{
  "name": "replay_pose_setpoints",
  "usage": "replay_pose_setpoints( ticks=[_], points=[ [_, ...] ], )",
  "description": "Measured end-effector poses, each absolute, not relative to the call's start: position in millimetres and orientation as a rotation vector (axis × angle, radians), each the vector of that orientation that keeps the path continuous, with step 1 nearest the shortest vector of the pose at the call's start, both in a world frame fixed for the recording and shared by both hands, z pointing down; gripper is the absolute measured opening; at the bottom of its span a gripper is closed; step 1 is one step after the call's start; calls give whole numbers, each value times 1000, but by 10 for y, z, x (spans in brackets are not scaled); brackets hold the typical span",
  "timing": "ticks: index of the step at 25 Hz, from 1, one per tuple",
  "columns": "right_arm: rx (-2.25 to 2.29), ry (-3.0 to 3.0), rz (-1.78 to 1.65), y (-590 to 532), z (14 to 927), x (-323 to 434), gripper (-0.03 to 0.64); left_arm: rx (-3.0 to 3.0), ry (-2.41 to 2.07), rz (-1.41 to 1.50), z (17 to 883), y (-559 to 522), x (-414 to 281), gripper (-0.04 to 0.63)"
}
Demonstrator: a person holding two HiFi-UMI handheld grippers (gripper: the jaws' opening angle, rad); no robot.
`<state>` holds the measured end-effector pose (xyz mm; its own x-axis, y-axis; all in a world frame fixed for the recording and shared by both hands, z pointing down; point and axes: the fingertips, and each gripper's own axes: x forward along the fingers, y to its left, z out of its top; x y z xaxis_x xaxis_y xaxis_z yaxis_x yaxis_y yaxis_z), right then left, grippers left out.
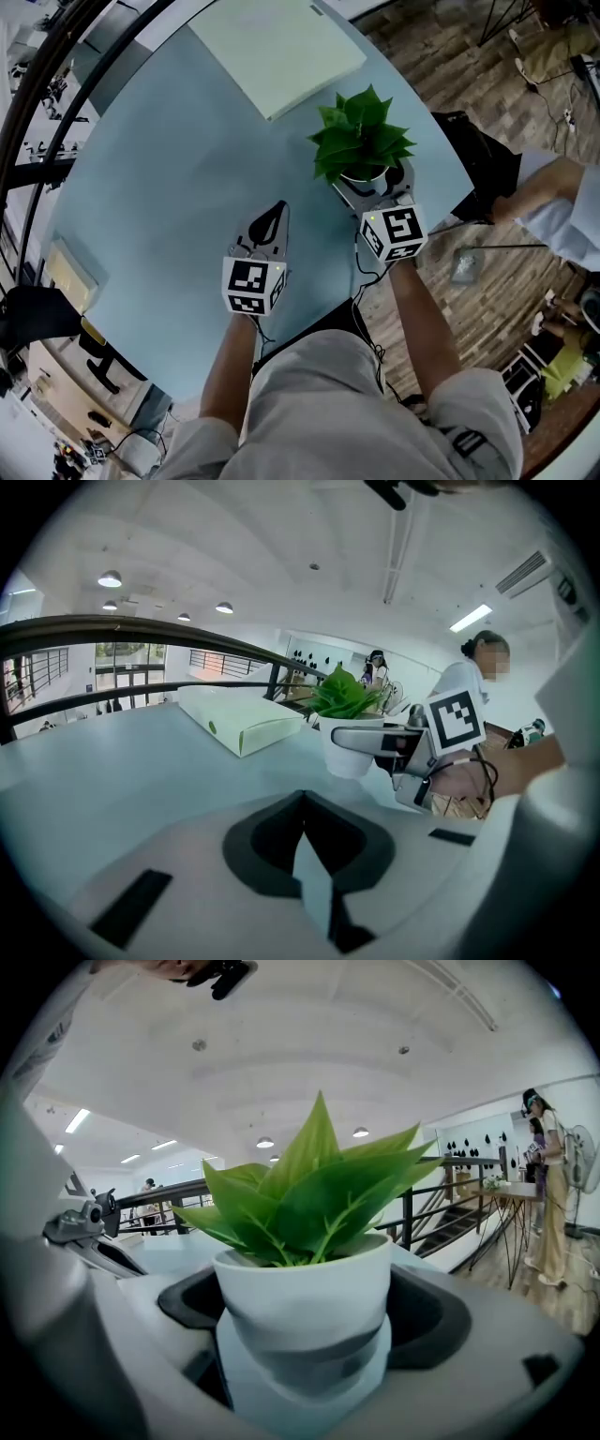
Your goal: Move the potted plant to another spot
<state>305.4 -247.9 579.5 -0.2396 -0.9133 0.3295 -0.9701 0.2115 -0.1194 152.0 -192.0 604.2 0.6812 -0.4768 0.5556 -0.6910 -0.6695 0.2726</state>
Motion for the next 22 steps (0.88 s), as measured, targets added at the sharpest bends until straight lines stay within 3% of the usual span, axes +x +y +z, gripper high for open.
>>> replay_pose_setpoints(
  ticks=[22],
  points=[
    [1788, -2196, 504, -2529, 6278, 3053, 520, 2361, -894, 663, 6249, -2038, 1354, 11]
  ],
)
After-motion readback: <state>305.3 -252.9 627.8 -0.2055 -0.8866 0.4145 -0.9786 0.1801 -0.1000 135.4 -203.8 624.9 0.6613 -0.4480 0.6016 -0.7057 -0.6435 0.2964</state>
